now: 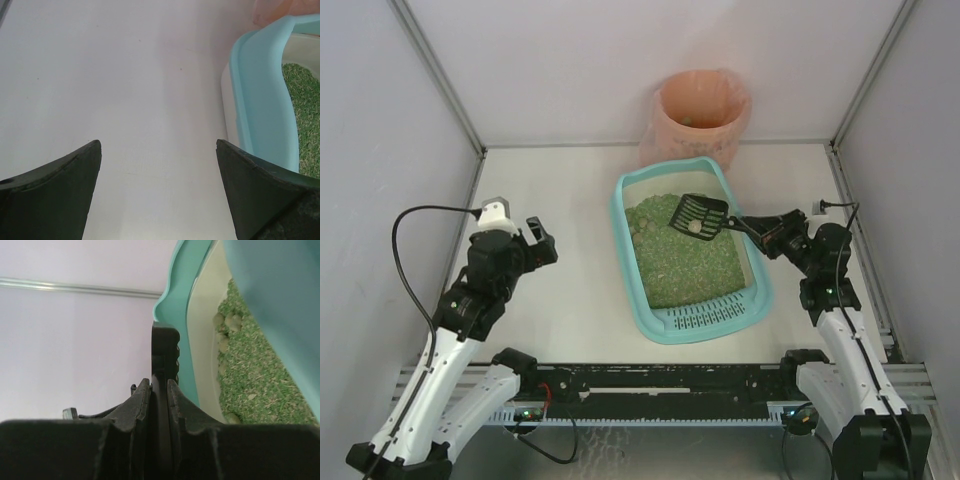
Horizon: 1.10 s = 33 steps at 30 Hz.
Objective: Clean the litter box
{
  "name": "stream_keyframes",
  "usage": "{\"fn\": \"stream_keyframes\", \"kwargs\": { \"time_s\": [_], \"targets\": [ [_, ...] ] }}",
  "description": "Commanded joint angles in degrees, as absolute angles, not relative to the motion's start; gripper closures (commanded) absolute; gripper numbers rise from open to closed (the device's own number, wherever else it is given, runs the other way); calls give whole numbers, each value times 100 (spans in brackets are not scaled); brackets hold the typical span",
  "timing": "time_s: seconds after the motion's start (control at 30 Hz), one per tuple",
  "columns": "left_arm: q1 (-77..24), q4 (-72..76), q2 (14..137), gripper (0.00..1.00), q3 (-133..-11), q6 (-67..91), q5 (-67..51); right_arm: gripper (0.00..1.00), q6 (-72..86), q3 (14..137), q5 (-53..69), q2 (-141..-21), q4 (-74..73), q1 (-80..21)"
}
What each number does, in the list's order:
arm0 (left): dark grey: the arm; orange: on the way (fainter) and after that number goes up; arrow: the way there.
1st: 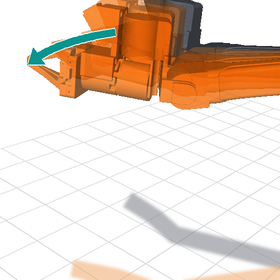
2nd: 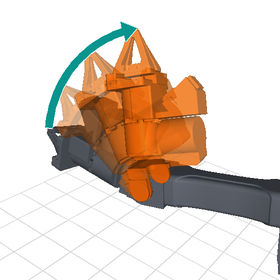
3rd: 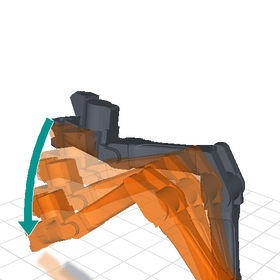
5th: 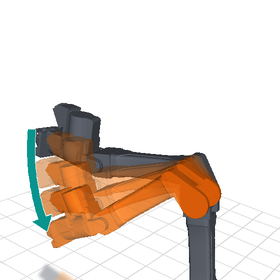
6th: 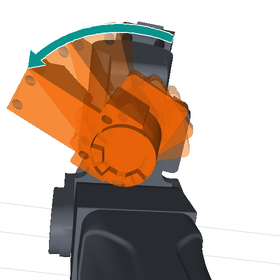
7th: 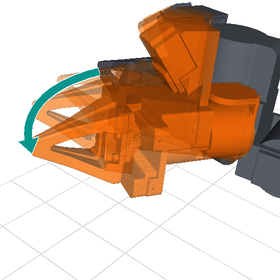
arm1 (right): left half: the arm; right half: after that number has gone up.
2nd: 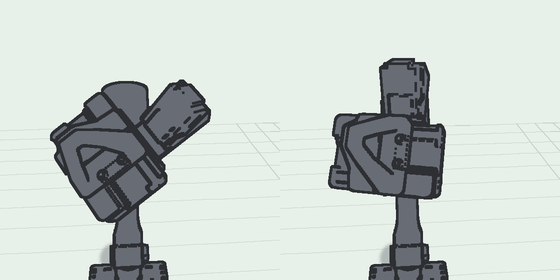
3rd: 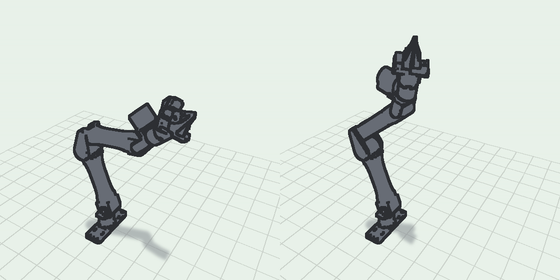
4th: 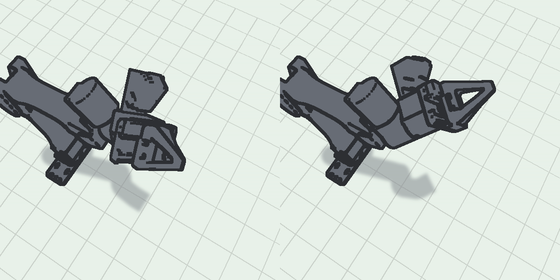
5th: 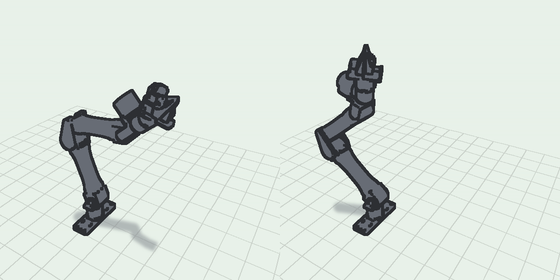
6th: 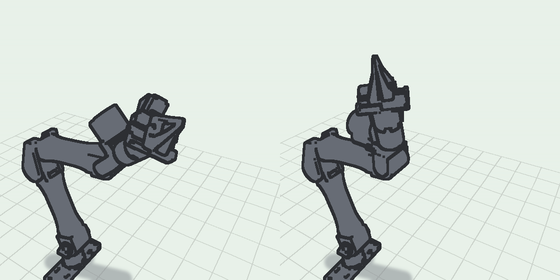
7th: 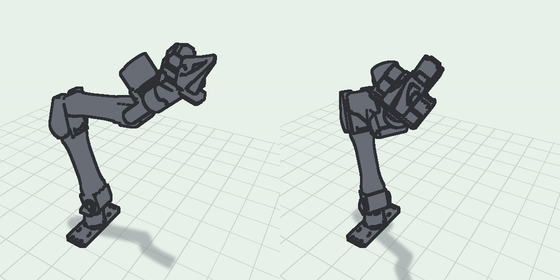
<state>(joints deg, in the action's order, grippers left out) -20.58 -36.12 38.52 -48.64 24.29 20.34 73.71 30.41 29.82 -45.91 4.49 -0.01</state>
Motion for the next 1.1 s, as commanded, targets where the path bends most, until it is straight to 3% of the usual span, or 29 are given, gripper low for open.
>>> {"fn": "stream_keyframes", "kwargs": {
  "time_s": [0.0, 0.3, 0.57, 0.77, 1.07],
  "targets": [
    [-1962, -3448, 3847, 1, -4808, 2346, 1863, 100, 7116, 3234, 2866, -4439, 547, 146],
    [-1752, -3404, 3906, 3, -4791, 2368, 1568, 100, 7383, 3731, 2489, -4848, 1069, 127],
    [-1542, -3382, 3807, 3, -4739, 2397, 1431, 100, 7252, 5090, 1135, -5900, 1270, -15],
    [-1495, -3323, 3789, 3, -4686, 2417, 1258, 100, 6698, 6072, 86, -7178, 1817, -197],
    [-1471, -3323, 3746, 3, -4668, 2399, 1203, 100, 4813, 8819, 88, -9732, 1956, -356]
  ]
}}
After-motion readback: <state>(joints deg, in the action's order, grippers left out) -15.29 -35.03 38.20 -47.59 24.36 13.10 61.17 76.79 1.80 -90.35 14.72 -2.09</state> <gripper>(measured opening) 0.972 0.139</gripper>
